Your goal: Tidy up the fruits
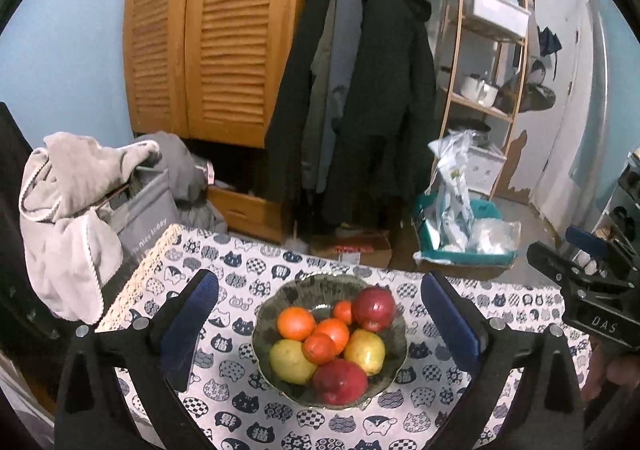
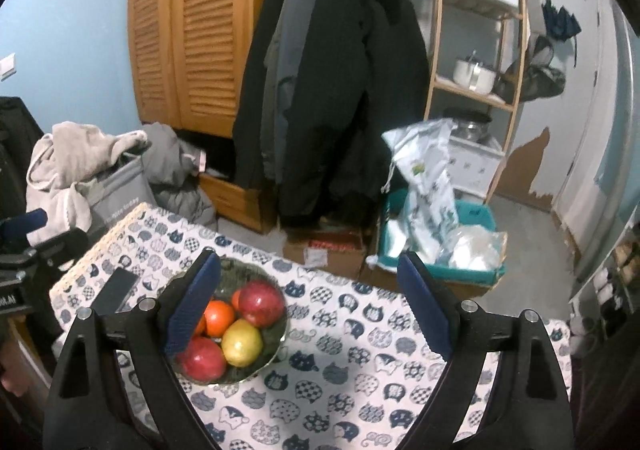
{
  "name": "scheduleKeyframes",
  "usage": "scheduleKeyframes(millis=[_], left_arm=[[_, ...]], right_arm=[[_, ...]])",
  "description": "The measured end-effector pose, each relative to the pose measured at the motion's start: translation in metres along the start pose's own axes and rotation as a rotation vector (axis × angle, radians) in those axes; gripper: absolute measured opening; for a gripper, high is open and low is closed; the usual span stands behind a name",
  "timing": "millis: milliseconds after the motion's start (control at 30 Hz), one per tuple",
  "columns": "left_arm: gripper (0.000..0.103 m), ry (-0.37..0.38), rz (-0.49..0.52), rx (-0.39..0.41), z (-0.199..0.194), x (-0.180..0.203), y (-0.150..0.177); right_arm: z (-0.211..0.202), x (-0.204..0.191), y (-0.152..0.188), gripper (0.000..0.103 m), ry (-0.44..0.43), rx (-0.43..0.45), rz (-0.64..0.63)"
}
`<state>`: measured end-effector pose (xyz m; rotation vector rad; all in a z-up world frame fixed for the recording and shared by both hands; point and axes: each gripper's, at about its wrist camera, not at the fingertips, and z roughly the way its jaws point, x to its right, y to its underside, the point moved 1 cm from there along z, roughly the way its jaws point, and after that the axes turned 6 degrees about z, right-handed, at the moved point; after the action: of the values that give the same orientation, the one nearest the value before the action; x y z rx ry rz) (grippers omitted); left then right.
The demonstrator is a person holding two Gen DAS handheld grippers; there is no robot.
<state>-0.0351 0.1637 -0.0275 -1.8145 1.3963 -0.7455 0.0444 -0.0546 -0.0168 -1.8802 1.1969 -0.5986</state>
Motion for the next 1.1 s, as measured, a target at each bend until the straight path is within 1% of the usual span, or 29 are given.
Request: scheduleKeyframes(millis=[133, 233, 500, 767, 867, 1100], left_arm=[[0.102, 0.003, 0.003, 0.02, -0.007, 0.003, -0.004], [0.102, 0.001, 0.016, 0.041, -0.011, 0.007, -0.006], [0.102, 0.009, 0.028, 0.088, -0.026, 0.015, -0.011], [0.102, 0.008, 0.046, 0.123, -0.035, 0.024, -0.017], [0.102, 0.007, 0.051, 0.126, -0.035, 0.026, -0.017], [0.102, -0.009, 0.068, 0.137, -0.037, 0.028, -0.016]], right_arm=[[-0.009, 0.005, -0.001, 0.089, 0.001, 0.027, 0.004], [-0.019, 0.014, -0.001, 0.089, -0.001, 0.068, 0.032], [-0.034, 0.036, -0.004, 0.089, 0.014, 0.094, 0.069], [-0.044, 0.044, -0.003, 0.089, 0.039, 0.123, 0.066], [-0.047, 0.045, -0.003, 0.089, 0.024, 0.139, 0.068], [-0.048, 0.044, -0.004, 0.089, 0.013, 0.141, 0.068]])
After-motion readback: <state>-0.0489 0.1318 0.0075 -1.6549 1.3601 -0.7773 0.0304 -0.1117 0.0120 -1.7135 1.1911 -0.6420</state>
